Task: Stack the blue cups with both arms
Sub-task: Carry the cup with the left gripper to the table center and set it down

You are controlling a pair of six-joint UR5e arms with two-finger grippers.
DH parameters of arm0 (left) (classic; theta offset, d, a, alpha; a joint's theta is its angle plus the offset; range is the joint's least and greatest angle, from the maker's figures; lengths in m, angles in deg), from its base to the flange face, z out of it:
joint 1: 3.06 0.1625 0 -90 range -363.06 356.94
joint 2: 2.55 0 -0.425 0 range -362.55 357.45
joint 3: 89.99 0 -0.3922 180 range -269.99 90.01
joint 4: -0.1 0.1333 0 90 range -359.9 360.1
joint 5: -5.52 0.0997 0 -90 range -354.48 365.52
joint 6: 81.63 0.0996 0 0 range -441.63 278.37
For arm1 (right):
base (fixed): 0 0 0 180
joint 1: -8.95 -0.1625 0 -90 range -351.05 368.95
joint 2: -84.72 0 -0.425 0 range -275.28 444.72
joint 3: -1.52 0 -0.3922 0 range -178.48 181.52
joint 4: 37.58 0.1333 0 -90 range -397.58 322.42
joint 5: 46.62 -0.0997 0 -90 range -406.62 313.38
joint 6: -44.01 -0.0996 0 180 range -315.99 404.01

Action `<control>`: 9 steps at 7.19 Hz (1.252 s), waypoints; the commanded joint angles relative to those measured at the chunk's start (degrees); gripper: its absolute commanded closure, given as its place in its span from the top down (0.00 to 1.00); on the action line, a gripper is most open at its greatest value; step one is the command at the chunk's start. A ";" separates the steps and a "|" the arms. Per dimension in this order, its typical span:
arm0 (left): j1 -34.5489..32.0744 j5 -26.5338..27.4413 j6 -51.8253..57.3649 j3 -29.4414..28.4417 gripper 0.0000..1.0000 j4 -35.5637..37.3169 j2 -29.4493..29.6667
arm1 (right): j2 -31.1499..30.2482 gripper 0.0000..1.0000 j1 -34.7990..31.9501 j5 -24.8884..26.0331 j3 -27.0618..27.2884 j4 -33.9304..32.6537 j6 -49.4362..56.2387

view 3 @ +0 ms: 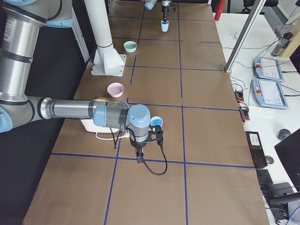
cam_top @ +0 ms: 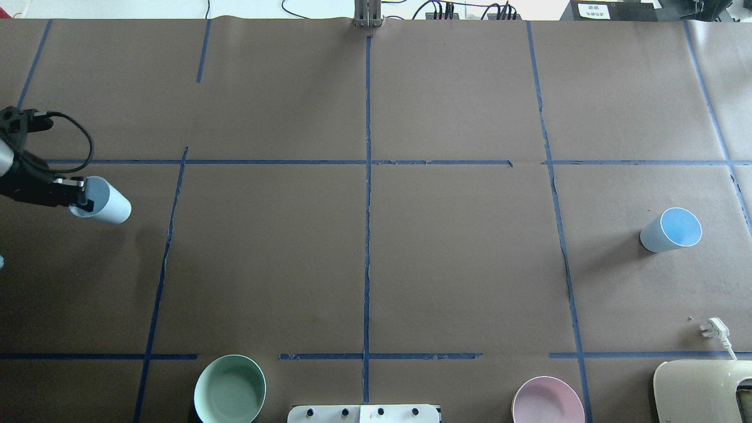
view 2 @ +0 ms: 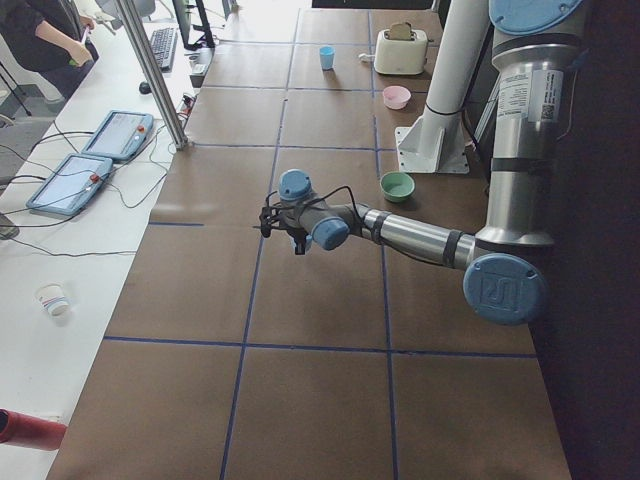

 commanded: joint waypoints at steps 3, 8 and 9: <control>17.14 9.09 -19.56 -6.13 0.00 19.36 32.37 | 0.14 1.00 0.44 -0.10 -0.23 4.92 -0.65; 25.88 17.57 -25.32 -15.13 0.08 18.66 42.80 | 0.14 1.00 0.62 -0.19 -0.24 4.92 -0.56; 25.97 17.92 -24.97 -15.56 0.38 18.66 42.71 | 0.14 1.00 0.62 -0.19 -0.32 4.92 -0.56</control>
